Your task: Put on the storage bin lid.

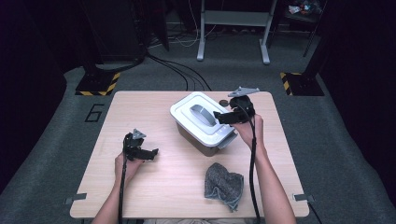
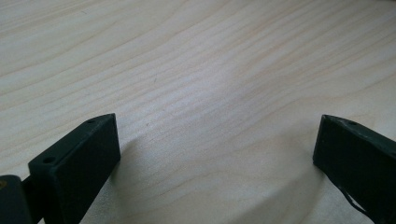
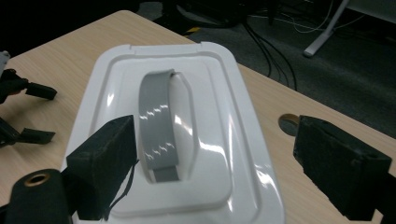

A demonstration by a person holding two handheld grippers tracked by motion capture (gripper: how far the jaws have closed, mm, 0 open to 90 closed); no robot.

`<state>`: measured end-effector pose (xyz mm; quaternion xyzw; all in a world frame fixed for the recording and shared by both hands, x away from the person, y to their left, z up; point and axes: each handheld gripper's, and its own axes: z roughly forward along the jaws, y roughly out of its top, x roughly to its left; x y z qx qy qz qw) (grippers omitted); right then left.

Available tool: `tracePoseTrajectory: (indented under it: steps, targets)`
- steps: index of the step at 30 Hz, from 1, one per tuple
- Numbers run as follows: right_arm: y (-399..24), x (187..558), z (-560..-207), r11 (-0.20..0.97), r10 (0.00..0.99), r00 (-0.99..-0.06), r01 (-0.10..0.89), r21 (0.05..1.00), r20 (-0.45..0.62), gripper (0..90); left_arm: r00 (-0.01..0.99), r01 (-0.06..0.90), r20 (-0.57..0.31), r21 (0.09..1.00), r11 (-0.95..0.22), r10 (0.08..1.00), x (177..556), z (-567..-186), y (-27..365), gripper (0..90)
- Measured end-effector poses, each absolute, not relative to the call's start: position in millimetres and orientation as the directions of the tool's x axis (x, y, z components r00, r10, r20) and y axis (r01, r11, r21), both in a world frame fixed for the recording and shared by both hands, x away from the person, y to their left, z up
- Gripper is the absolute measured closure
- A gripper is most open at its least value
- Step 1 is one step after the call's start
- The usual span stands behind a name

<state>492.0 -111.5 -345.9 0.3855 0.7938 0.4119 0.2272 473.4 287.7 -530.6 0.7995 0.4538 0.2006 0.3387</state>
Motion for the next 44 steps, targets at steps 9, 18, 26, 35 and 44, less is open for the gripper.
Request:
tracePoseTrajectory:
  steps: [9, 18, 26, 35, 44]
  targets:
    - [-160.2, 459.9, -363.6, 0.340, 0.848, -0.526, 0.456, 0.822, -0.059, 8.2, 0.507, 0.590, 0.013, 0.724, -0.358, 0.862, 473.4, -530.7, 287.7, 0.5]
    - [-204.0, 431.5, -408.0, 0.275, 0.895, -0.446, 0.508, 0.817, -0.024, 7.1, 0.507, 0.590, 0.013, 0.724, -0.358, 0.862, 473.4, -530.7, 287.7, 0.5]
    - [-225.9, 415.6, -464.7, 0.233, 0.922, -0.386, 0.579, 0.782, 0.011, 5.7, 0.508, 0.590, 0.013, 0.724, -0.359, 0.861, 473.4, -530.7, 287.7, 0.4]
    - [-231.3, 401.9, -508.9, 0.233, 0.932, -0.362, 0.609, 0.758, 0.004, 4.4, 0.508, 0.590, 0.013, 0.723, -0.359, 0.861, 473.5, -530.6, 287.8, 0.4]
    - [-231.5, 401.8, -522.4, 0.239, 0.934, -0.357, 0.622, 0.745, -0.002, 2.8, 0.508, 0.589, 0.014, 0.724, -0.359, 0.861, 473.5, -530.7, 287.7, 0.4]
